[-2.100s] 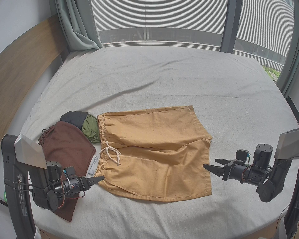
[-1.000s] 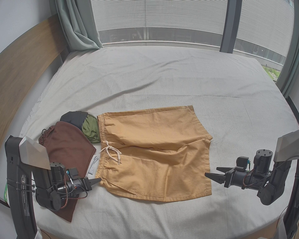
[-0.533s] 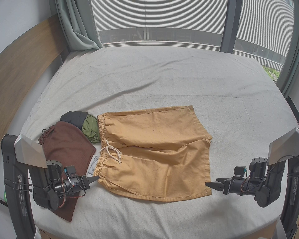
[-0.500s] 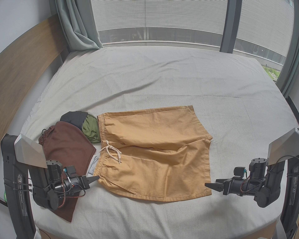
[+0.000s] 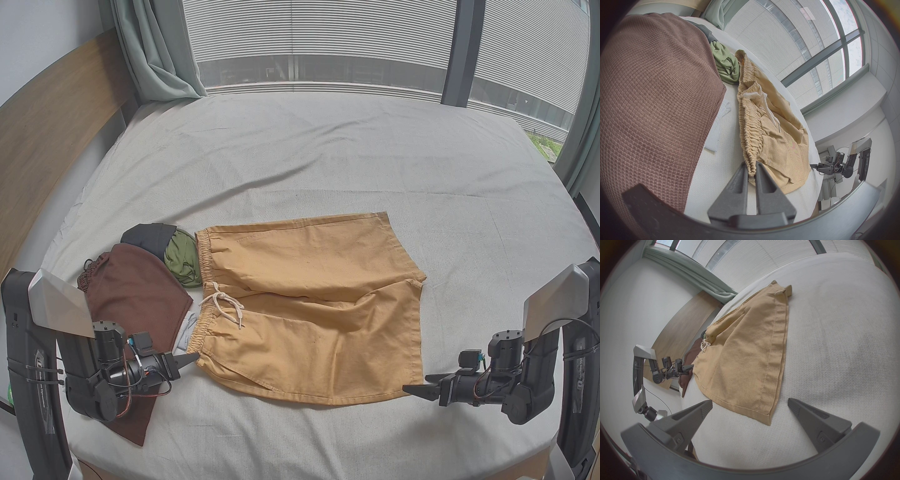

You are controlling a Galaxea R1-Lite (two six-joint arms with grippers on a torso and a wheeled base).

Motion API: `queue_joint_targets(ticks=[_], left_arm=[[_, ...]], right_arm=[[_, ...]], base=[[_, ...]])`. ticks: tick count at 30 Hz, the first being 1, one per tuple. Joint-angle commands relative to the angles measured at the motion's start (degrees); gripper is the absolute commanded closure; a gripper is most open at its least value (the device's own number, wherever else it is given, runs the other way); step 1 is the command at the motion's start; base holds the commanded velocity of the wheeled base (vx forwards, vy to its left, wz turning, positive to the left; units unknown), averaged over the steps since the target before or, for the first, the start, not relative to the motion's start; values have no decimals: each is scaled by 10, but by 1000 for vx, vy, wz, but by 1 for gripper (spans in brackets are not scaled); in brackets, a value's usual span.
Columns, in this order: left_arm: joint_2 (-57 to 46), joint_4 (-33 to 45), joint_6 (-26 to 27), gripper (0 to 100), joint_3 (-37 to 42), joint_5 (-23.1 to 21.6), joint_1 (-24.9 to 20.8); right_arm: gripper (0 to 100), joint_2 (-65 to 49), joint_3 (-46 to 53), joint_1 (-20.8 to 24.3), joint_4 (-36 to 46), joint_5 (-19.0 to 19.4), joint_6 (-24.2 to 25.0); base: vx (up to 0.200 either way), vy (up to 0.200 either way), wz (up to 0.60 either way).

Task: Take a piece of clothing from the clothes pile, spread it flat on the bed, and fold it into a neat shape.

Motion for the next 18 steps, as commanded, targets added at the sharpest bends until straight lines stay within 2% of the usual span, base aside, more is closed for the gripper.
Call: queue_joint_targets(ticks=[1,3,4,18], left_arm=[[-1,-1,0,100,0,0,0],[-1,0,0,100,0,0,0],[-1,-1,0,100,0,0,0],[0,-1,0,100,1,0,-1]], right_arm=[[0,21,0,9,2,0,-4],[0,22,-2,12,2,1,-4],[100,22,-4,13,2,1,-4],[100,19,-9,7,1,0,-4]], base=[[0,0,0],[0,0,0],[0,0,0],[0,0,0]])
